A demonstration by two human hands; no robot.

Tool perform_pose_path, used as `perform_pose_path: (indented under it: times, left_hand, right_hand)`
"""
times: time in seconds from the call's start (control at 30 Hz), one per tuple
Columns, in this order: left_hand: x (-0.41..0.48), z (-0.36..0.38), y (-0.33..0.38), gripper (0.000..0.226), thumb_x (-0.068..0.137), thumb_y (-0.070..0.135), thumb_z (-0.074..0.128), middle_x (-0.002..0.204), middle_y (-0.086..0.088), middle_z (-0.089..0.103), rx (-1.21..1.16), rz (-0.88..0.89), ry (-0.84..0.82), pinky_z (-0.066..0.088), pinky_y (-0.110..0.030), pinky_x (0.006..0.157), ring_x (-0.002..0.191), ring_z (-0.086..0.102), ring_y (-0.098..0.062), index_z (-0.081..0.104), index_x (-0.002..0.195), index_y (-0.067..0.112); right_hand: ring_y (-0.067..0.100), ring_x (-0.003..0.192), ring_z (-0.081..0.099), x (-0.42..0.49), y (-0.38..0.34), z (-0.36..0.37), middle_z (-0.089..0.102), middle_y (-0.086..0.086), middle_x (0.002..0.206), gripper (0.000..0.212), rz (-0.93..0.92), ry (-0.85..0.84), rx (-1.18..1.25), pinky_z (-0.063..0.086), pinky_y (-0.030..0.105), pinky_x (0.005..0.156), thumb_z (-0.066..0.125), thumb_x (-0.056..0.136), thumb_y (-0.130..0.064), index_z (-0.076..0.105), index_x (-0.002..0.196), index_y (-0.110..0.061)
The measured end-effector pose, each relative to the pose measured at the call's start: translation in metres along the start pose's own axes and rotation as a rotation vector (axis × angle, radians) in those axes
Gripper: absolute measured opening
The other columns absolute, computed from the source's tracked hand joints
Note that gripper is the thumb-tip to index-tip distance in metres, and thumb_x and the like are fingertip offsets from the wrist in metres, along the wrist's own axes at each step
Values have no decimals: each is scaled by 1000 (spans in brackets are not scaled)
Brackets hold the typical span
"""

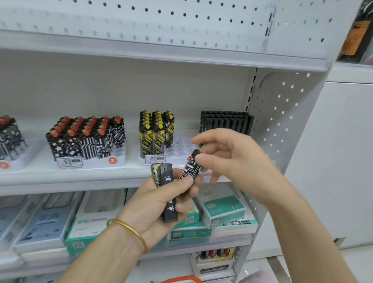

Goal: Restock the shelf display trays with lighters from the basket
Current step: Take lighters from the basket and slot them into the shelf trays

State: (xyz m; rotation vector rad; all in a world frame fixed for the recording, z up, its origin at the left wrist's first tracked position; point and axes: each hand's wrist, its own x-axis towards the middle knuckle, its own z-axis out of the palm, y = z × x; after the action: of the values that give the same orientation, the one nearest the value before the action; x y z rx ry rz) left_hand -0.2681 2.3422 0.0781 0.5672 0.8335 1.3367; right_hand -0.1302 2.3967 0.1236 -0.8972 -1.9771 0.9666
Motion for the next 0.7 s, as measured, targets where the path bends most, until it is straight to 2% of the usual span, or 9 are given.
perform_pose_path:
  times: [0.1,0.17,0.23,0.3,0.33,0.4,0.47,0.6,0.7]
  left_hand:
    - [-9,-16,15,22,64,5,63,81,-12,72,-20,74,57,33,-12,35,54,60,-10,61,86,10]
    - [-14,-28,25,26,68,7,63,84,-12,73,-15,96,95,35,-12,35,53,61,-9,59,94,9]
    - [-18,-40,33,11,76,8,63,75,-9,71,26,90,137,37,-12,36,48,59,-9,57,86,11]
    - [-21,-50,38,10,77,14,64,61,-3,62,75,77,159,37,-13,34,40,50,-7,54,76,13]
    - [-22,-54,40,15,73,18,66,56,-1,55,92,76,164,35,-13,33,37,44,-5,52,72,14]
    - [-23,-60,43,22,68,23,66,54,2,45,108,80,152,29,-12,31,35,35,-4,46,67,16]
    - [-25,-65,45,23,67,21,67,55,2,41,115,80,127,27,-13,32,36,34,-5,45,68,15]
    - [-28,-72,48,19,65,7,65,59,-3,44,68,40,54,33,-16,35,40,40,-8,50,76,9]
    - [-28,-75,50,21,64,0,60,61,-8,50,4,-9,24,38,-18,37,42,45,-12,54,84,5]
  right_hand:
    - [11,64,58,18,-18,23,67,15,85,18,-72,-40,-72,51,23,54,67,81,-1,67,97,-11]
    - [4,59,55,34,-32,35,65,5,78,16,-134,-7,-84,45,15,50,68,81,-3,68,94,-12]
    - [0,63,54,55,-46,46,62,-6,78,18,-226,63,-151,44,11,58,68,80,-6,68,94,-16]
    - [-1,70,54,79,-55,59,61,-9,80,19,-315,80,-326,43,9,69,68,79,-7,68,97,-16]
    - [2,72,54,91,-57,67,62,-7,83,20,-342,63,-426,42,11,71,67,80,-7,68,98,-15]
    - [12,83,56,112,-55,80,65,1,94,21,-369,-5,-614,43,22,78,63,82,-7,68,101,-12]
    - [21,95,58,126,-51,89,63,5,106,22,-368,-75,-742,45,27,81,61,84,-8,67,105,-12]
    - [27,103,56,137,-43,100,56,10,116,25,-340,-115,-863,46,34,89,61,86,-10,66,111,-12]
    - [27,104,56,141,-39,103,57,10,116,27,-316,-137,-879,46,31,88,61,86,-10,65,112,-12]
